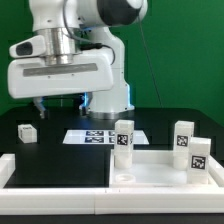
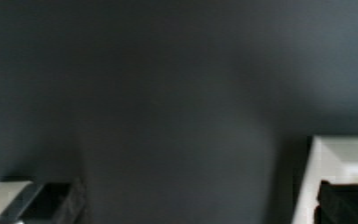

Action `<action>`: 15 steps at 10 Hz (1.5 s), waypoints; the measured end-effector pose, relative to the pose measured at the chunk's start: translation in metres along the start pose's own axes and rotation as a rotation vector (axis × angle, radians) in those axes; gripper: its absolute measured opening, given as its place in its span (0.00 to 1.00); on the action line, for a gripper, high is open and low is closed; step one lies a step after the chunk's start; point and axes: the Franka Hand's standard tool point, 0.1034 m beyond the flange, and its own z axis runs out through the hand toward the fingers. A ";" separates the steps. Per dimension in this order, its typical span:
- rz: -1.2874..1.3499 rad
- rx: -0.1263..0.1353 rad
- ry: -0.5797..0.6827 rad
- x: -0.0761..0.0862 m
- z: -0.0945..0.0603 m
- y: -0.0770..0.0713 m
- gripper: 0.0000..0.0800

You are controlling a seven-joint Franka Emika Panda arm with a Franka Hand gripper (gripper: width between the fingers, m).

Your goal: Assemble square table

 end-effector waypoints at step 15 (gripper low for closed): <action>-0.307 -0.048 -0.636 -0.067 0.032 0.042 0.81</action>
Offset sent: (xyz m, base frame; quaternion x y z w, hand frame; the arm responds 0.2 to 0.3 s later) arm 0.0000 0.0000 0.0000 0.0000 0.0000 -0.1938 0.9810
